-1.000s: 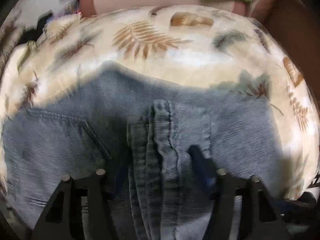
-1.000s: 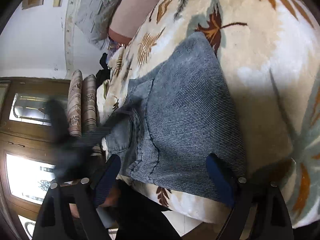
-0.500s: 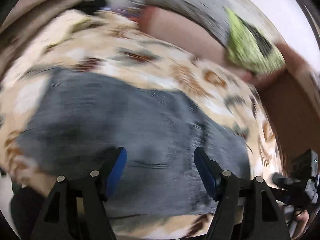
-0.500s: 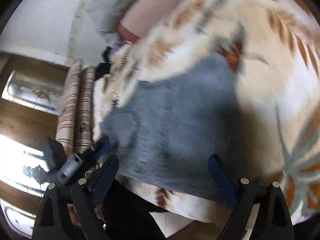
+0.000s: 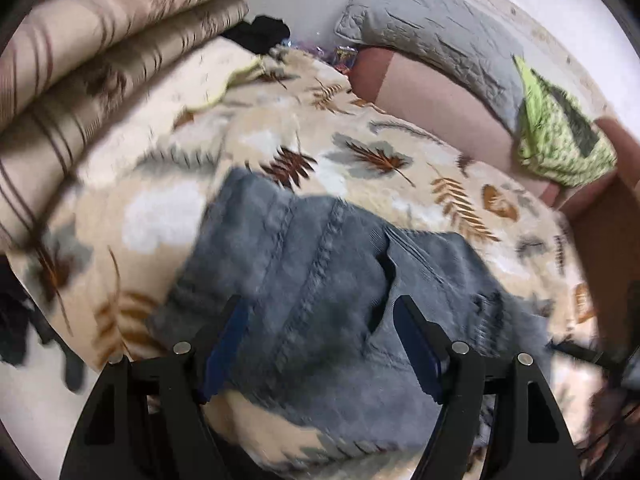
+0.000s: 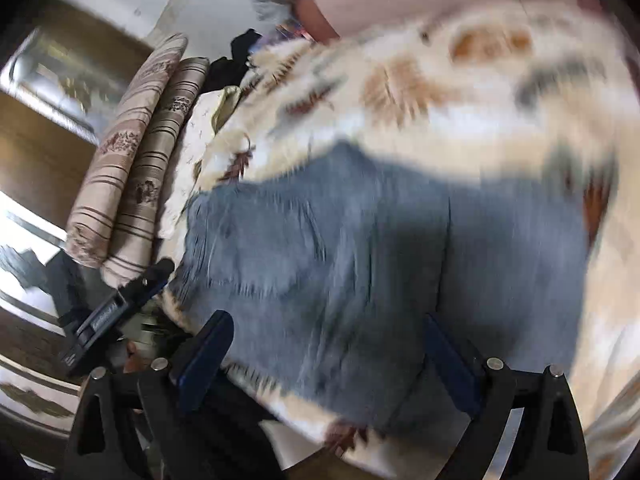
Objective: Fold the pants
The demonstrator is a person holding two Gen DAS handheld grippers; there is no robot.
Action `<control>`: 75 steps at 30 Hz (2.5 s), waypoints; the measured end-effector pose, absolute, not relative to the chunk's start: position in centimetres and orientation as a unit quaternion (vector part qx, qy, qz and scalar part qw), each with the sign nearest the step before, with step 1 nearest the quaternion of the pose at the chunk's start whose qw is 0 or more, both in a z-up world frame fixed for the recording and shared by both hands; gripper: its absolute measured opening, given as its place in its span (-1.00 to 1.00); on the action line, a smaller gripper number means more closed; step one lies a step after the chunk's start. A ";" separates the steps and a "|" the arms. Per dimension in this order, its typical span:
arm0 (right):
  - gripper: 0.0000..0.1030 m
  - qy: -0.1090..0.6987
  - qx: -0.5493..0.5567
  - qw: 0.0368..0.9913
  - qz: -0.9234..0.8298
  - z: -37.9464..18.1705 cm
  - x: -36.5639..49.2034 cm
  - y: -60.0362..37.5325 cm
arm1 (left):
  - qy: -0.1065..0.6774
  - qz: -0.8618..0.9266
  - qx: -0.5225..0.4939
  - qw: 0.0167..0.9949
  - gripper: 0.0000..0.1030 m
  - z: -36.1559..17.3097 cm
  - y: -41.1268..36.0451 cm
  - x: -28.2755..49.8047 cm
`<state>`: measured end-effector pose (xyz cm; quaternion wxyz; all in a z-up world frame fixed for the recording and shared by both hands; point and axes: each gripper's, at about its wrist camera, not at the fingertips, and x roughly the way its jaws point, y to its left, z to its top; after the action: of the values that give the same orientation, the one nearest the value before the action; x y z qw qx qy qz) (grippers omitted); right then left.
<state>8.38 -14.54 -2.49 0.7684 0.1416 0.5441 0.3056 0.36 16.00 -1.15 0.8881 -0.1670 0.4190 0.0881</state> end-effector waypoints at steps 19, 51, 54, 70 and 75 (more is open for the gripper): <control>-0.69 0.586 -0.039 0.771 0.247 -7.2 22.5 -1.3 | 0.483 0.184 -0.090 0.852 0.53 -7.1 18.3 3.4; 0.24 0.587 0.055 0.765 0.259 -6.6 20.2 -2.6 | 0.471 0.162 -0.122 0.858 0.54 -6.9 19.3 2.8; 0.25 0.564 0.064 0.776 0.274 -4.1 17.7 -4.3 | 0.452 0.128 -0.191 0.862 0.54 -5.8 20.8 1.7; 0.30 0.569 0.177 0.736 0.321 -6.1 7.3 -10.6 | 0.432 0.083 -0.478 0.760 0.65 -7.0 24.3 -3.1; 0.30 0.560 0.194 0.740 0.318 -5.6 7.1 -12.1 | 0.444 0.109 -0.484 0.746 0.65 -8.4 24.5 -1.8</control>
<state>7.13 -12.14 -5.58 0.7405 0.1941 0.5596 0.3177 -1.77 24.54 -8.37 0.7461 -0.4841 0.4440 0.1086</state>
